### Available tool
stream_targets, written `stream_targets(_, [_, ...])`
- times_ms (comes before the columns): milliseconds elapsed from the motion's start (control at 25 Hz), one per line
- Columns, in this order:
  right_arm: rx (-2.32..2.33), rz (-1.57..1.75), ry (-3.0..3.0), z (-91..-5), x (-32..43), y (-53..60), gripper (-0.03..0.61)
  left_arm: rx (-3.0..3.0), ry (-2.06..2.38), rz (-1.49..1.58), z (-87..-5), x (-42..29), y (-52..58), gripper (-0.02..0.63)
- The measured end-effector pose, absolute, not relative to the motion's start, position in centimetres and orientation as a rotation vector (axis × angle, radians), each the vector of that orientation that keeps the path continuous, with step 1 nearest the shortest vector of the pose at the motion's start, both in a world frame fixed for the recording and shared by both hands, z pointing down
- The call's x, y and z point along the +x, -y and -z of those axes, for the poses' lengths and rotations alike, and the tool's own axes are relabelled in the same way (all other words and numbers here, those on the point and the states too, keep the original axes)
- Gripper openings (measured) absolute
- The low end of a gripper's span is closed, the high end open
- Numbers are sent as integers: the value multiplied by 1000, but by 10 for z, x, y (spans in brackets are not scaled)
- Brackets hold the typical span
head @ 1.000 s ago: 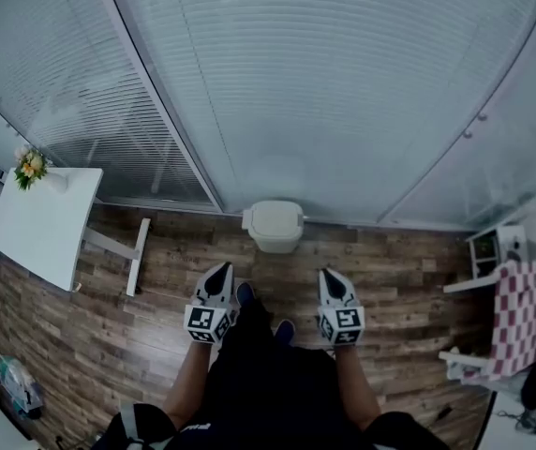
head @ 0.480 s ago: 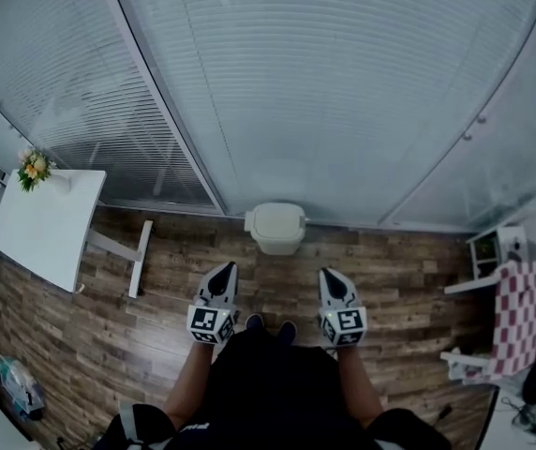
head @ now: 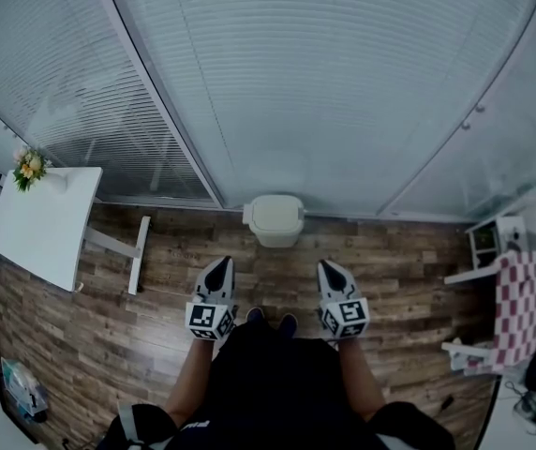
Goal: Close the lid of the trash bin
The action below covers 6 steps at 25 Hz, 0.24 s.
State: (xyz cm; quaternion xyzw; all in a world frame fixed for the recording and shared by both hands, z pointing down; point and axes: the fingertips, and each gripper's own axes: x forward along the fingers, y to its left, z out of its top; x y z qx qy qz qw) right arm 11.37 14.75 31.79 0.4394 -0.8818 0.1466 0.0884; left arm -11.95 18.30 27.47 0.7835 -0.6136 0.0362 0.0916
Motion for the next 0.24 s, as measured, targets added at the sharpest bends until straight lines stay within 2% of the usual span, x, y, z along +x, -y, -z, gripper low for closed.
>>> stream_targets(240, [1237, -411, 2671, -320, 105, -151, 3, 2297, 1800, -77, -280, -122, -181, 6])
